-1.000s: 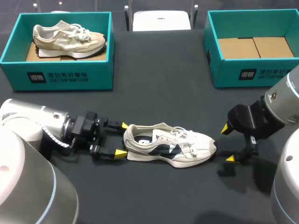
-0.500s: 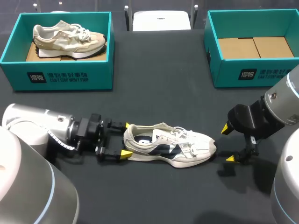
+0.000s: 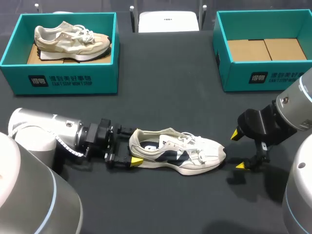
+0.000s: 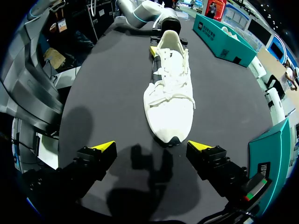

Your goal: Take the shoe out of the shoebox, open the shoe tongue, remove and reinsert the insole, then place the shoe into the shoebox

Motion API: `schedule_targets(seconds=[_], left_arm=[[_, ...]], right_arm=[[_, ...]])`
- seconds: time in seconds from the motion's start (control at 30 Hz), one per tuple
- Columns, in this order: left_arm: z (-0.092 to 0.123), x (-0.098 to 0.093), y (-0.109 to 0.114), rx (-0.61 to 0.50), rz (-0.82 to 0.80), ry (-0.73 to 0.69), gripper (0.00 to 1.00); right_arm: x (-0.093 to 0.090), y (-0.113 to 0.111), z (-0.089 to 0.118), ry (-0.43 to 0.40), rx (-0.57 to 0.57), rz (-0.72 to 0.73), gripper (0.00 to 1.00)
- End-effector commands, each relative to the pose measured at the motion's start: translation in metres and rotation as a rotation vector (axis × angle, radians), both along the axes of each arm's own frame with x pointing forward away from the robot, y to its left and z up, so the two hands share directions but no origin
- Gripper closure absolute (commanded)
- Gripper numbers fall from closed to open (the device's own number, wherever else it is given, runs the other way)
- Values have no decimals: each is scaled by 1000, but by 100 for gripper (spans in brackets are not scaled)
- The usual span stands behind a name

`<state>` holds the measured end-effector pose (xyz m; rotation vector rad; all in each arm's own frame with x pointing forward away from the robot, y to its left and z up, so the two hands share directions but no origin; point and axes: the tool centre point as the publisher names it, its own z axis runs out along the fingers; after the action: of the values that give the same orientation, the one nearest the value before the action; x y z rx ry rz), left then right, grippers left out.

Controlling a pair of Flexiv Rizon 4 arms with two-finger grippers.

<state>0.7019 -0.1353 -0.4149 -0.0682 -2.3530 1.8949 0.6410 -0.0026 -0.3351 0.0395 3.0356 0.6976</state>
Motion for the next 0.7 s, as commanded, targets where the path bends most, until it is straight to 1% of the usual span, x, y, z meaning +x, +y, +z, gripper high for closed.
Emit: schedule_targets(seconds=[0.03,0.3,0.53,0.7], left_arm=[[-4,4,-7,2,-4,4,0],[-5,5,-14,8,-27,9,0],[-8,2,-19,9,-85,2,0],[-8,1,-20,8,-89,2,0]], right_arm=[[-2,-1,1,-2,-1,-1,0],[-2,-1,1,-2,-1,-1,0],[-2,-1,1,-2,-1,-1,0],[-2,-1,1,-2,-1,-1,0]])
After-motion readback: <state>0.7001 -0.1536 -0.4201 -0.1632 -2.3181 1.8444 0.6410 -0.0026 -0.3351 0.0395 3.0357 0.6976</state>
